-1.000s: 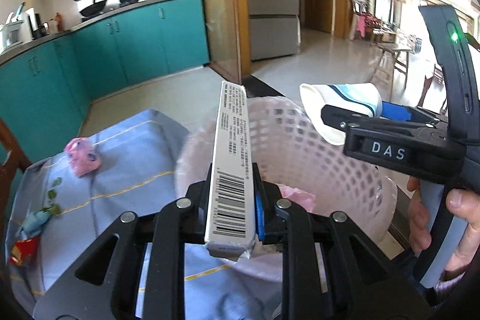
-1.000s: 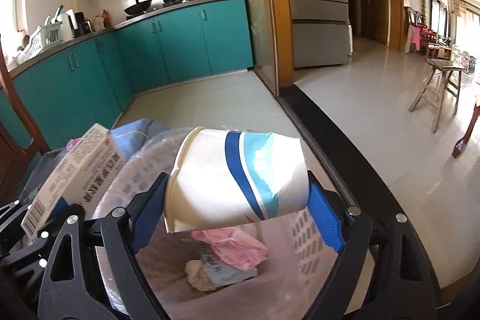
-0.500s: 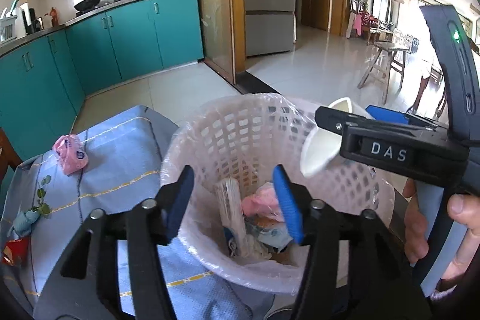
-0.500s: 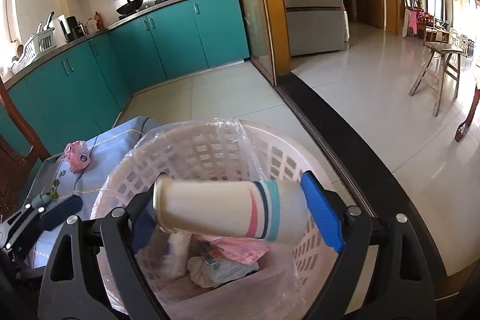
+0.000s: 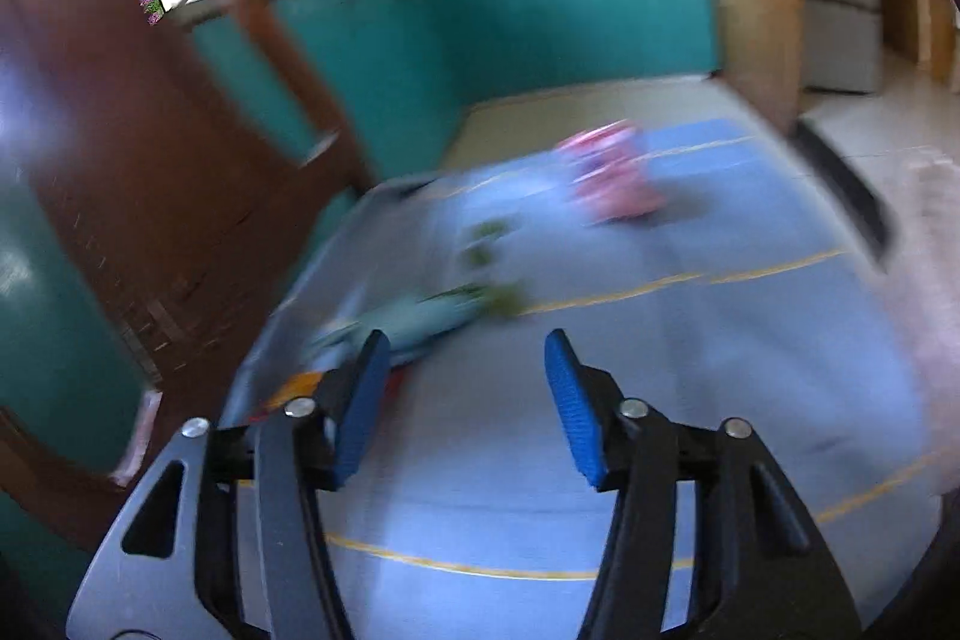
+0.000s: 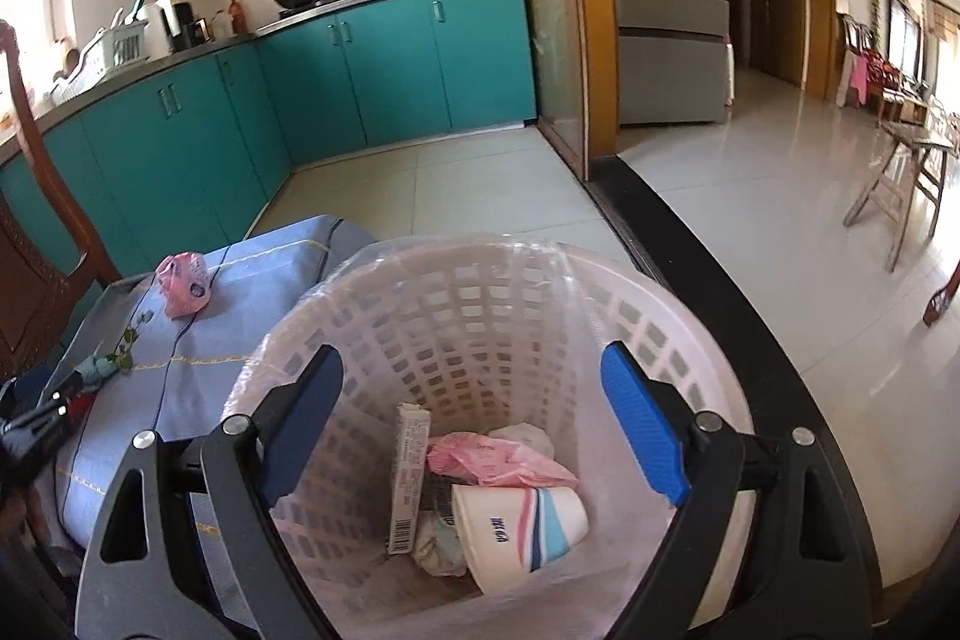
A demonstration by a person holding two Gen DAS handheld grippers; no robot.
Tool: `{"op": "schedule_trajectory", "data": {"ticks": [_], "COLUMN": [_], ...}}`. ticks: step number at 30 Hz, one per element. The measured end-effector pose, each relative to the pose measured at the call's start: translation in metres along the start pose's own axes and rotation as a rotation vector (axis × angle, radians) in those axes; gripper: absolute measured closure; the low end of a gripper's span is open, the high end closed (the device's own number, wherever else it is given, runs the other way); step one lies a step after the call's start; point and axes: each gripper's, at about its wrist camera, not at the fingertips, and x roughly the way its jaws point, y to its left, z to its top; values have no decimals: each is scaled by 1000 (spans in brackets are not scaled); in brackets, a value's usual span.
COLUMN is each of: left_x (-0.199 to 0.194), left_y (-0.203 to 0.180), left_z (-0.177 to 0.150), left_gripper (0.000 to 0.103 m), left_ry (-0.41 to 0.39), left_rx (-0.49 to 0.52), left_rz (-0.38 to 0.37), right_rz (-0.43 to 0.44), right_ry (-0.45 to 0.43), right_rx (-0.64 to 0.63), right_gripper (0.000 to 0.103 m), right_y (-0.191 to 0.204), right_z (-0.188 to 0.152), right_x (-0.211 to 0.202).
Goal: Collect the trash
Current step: 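Grasp the red snack wrapper with the left tool while the right tool grasps the teal cloth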
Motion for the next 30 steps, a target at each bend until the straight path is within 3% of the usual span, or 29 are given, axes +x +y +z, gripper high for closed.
{"op": "schedule_trajectory", "data": {"ticks": [3, 7, 12, 14, 15, 16, 21, 25, 30], "left_x": [24, 49, 76, 76, 75, 75, 52, 20, -4], "left_y": [24, 44, 52, 57, 59, 64, 79, 79, 75], "left_z": [-5, -12, -17, -22, -22, -24, -38, -54, -70], "left_gripper": [50, 50, 70, 72, 79, 83, 85, 85, 85], "left_ry": [39, 91, 140, 130, 125, 119, 75, 60, 67], "left_rx": [-7, -16, -12, -34, -49, -78, -157, -179, -150], "left_rz": [47, 27, -22, -43, -49, -67, -217, -358, -427], "right_rz": [3, 7, 58, 127, 162, 181, 285, 421, 574], "right_ry": [6, 21, 5, -2, 3, 10, 64, 95, 202], "right_rx": [-29, -75, -133, -164, -171, -176, -230, -327, -510], "right_gripper": [17, 17, 17, 17, 17, 17, 17, 17, 17], "right_y": [13, 34, 63, 80, 89, 96, 155, 232, 337], "right_z": [-1, -2, -4, -4, -4, -3, 3, 5, -6], "right_x": [4, 12, 15, 15, 18, 21, 41, 61, 99]}}
